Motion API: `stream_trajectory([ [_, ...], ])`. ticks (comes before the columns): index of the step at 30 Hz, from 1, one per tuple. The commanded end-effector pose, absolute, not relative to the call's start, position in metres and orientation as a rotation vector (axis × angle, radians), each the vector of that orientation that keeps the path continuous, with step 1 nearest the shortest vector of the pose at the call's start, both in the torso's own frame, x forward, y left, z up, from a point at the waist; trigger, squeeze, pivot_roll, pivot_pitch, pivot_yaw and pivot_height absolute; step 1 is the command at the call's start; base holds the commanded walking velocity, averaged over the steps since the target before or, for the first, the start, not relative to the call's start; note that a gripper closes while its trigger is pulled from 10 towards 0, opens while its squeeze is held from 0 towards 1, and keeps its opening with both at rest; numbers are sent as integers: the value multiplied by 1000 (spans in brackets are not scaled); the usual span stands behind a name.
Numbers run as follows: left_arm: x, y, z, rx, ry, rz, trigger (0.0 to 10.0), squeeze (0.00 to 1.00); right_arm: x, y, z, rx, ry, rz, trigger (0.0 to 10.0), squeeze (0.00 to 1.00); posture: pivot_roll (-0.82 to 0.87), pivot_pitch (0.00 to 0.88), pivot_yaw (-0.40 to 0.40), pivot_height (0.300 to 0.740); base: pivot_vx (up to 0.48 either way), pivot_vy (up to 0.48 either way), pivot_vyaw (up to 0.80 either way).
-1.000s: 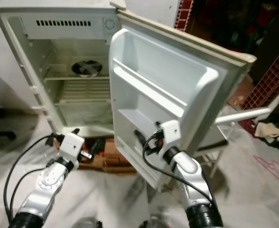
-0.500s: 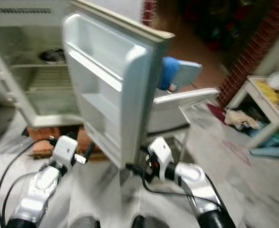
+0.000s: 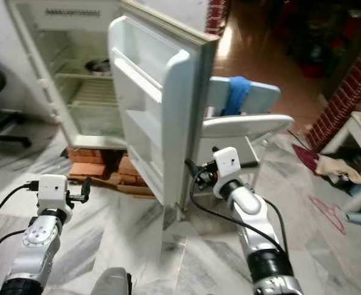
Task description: Restocking fridge
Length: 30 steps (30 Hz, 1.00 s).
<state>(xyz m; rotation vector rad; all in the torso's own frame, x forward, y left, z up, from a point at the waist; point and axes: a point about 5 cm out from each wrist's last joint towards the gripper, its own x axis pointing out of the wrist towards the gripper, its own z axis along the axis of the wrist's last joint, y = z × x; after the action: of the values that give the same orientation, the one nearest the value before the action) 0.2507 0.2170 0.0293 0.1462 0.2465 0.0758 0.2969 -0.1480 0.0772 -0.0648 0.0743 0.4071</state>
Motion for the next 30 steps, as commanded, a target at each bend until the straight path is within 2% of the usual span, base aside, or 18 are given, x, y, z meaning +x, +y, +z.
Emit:
stream_trajectory([
  [1,253,220,33,140,225,87,10000,0,304,-151,85,-74,36,344,10000,0,98,10,-26,740,0,0,750],
  [6,251,219,34,105,210,79,10000,0,308,-153,89,-67,-1,221,10000,0,91,6,-29,740,117,0,743],
  [9,250,215,31,102,218,73,10000,0,312,-159,92,-65,-14,145,10000,0,88,3,-29,740,359,0,0],
  [19,248,217,29,100,232,78,10000,0,313,-183,95,-68,-21,-48,10000,0,87,6,-30,740,0,0,0],
  [23,243,218,26,104,246,73,10000,0,318,-183,98,-29,-25,-44,10000,0,92,9,-31,740,0,0,0],
  [30,241,220,26,113,250,73,10000,0,354,-171,129,74,-83,56,10000,0,117,17,-34,740,0,0,0],
])
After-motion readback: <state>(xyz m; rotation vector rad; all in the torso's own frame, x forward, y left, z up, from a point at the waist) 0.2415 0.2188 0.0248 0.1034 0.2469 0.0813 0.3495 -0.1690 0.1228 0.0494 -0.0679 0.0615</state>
